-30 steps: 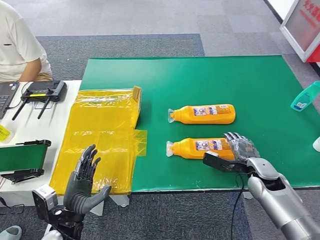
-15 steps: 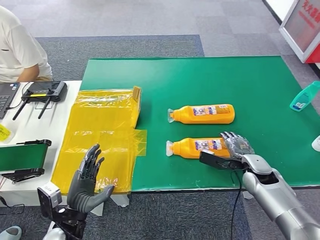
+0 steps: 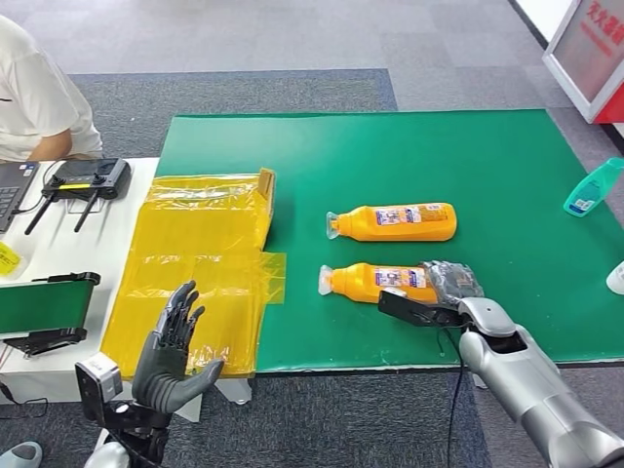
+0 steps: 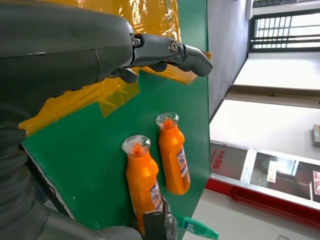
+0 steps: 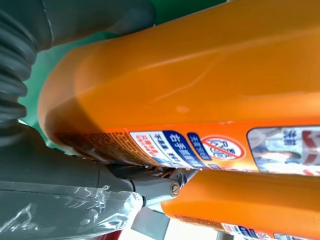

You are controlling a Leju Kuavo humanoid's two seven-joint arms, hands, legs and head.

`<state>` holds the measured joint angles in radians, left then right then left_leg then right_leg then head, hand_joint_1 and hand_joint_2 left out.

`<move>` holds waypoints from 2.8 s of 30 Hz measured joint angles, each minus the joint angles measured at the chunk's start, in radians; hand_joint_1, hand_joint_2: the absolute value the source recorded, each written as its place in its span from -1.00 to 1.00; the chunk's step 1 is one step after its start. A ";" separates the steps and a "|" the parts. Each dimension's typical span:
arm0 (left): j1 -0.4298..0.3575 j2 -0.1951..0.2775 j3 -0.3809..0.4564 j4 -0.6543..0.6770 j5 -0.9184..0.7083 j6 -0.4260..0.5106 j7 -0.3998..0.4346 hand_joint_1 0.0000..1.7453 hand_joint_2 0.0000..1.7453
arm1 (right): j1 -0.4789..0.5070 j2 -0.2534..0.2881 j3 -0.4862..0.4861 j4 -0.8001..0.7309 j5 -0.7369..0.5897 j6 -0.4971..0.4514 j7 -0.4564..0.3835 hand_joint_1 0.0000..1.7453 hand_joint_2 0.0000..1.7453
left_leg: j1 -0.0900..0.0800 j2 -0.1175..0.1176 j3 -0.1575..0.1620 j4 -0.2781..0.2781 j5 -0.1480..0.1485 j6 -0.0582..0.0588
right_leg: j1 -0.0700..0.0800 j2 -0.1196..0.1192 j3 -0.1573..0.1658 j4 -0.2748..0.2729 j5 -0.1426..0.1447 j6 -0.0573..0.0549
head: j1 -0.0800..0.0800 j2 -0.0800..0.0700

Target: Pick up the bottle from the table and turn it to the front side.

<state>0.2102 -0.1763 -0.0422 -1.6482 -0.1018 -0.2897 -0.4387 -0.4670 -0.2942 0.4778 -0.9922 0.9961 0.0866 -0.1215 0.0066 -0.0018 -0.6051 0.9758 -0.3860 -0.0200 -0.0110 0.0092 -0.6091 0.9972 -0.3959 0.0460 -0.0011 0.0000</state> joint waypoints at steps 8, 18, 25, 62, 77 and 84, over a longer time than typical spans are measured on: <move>-0.001 0.000 0.000 0.001 -0.001 0.000 0.000 -1.00 1.00 | 0.001 0.004 0.000 0.005 -0.020 -0.024 -0.004 1.00 1.00 | 0.000 0.000 0.000 0.000 0.000 0.000 | 0.000 0.000 0.000 0.000 0.000 0.000 | 0.000 0.000; 0.022 -0.003 0.008 -0.004 -0.022 0.005 0.004 -1.00 1.00 | 0.173 0.032 -0.097 -0.176 -0.267 -0.031 -0.162 1.00 1.00 | 0.000 0.000 0.000 0.000 -0.002 -0.001 | 0.001 0.000 0.000 0.000 -0.003 -0.001 | 0.000 0.000; 0.038 -0.005 0.013 -0.014 -0.004 -0.024 0.002 -1.00 1.00 | 0.394 0.079 -0.148 -0.423 -0.578 0.105 -0.300 1.00 1.00 | 0.001 -0.002 -0.002 0.000 -0.003 -0.001 | 0.001 -0.003 -0.001 0.000 -0.005 -0.001 | 0.000 0.000; -0.085 0.053 -0.288 -0.019 0.377 -0.222 0.023 -1.00 1.00 | 0.479 0.291 -0.089 -0.569 -0.689 0.125 -0.351 1.00 1.00 | 0.001 -0.002 -0.002 0.000 -0.003 -0.002 | 0.001 -0.002 -0.001 0.000 -0.005 -0.001 | 0.000 0.000; -0.117 0.120 -0.390 -0.026 0.300 -0.148 0.020 -1.00 1.00 | 0.485 0.291 -0.053 -0.561 -0.505 0.011 -0.336 1.00 1.00 | 0.001 -0.002 -0.002 0.000 -0.003 -0.001 | 0.001 -0.002 -0.001 0.000 -0.005 -0.001 | 0.000 0.000; -0.102 0.101 -0.393 -0.032 0.092 0.032 0.079 -1.00 1.00 | 0.495 0.298 -0.044 -0.601 -0.364 -0.075 -0.313 1.00 1.00 | 0.001 -0.002 -0.002 0.000 -0.003 -0.002 | 0.001 -0.002 -0.001 0.000 -0.005 -0.001 | 0.000 0.000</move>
<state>0.1085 -0.0754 -0.4353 -1.6803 -0.0101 -0.2573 -0.3596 0.0282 0.0036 0.4336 -1.5930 0.6319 0.0115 -0.4348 0.0073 -0.0033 -0.6072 0.9757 -0.3894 -0.0216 -0.0101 0.0070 -0.6103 0.9972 -0.4010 0.0452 -0.0012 0.0000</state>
